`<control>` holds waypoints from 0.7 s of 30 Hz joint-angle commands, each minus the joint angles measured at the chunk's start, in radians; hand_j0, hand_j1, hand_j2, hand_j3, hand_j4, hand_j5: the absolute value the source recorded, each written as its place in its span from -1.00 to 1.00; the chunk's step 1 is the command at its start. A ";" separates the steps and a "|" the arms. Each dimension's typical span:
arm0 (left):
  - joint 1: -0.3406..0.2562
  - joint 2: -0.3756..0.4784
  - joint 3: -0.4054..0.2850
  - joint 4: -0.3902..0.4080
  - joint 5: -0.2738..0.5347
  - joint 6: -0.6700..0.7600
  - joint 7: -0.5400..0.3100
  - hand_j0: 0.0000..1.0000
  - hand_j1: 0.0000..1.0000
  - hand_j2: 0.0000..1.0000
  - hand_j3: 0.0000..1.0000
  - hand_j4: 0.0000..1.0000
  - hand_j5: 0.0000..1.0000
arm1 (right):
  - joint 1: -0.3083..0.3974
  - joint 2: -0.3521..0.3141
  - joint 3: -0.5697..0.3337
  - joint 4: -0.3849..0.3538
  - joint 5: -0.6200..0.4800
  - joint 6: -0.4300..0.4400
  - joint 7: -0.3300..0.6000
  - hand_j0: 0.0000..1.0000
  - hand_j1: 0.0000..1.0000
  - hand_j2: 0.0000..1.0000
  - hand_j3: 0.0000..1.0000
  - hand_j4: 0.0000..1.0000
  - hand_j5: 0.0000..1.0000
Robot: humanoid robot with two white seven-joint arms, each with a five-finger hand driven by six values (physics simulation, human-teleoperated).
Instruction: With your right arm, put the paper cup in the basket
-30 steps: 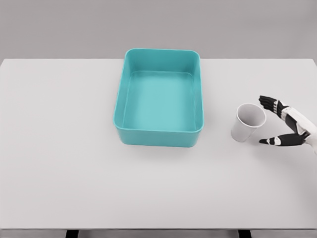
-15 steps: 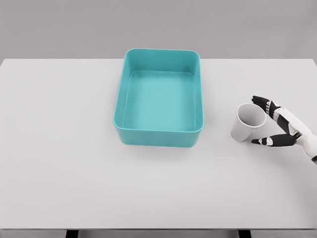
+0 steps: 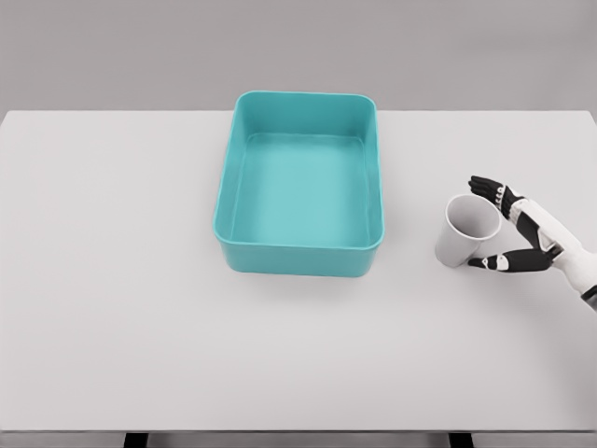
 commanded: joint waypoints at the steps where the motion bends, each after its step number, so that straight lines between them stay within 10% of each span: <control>1: 0.000 0.000 0.000 0.000 0.000 0.000 0.000 1.00 1.00 1.00 1.00 1.00 1.00 | 0.000 -0.001 0.000 -0.002 -0.005 0.001 0.000 1.00 1.00 1.00 1.00 1.00 1.00; 21: 0.000 0.000 0.000 0.000 0.000 0.000 0.000 1.00 1.00 1.00 1.00 1.00 1.00 | -0.011 0.044 0.000 -0.009 -0.004 0.001 0.000 1.00 1.00 1.00 1.00 1.00 1.00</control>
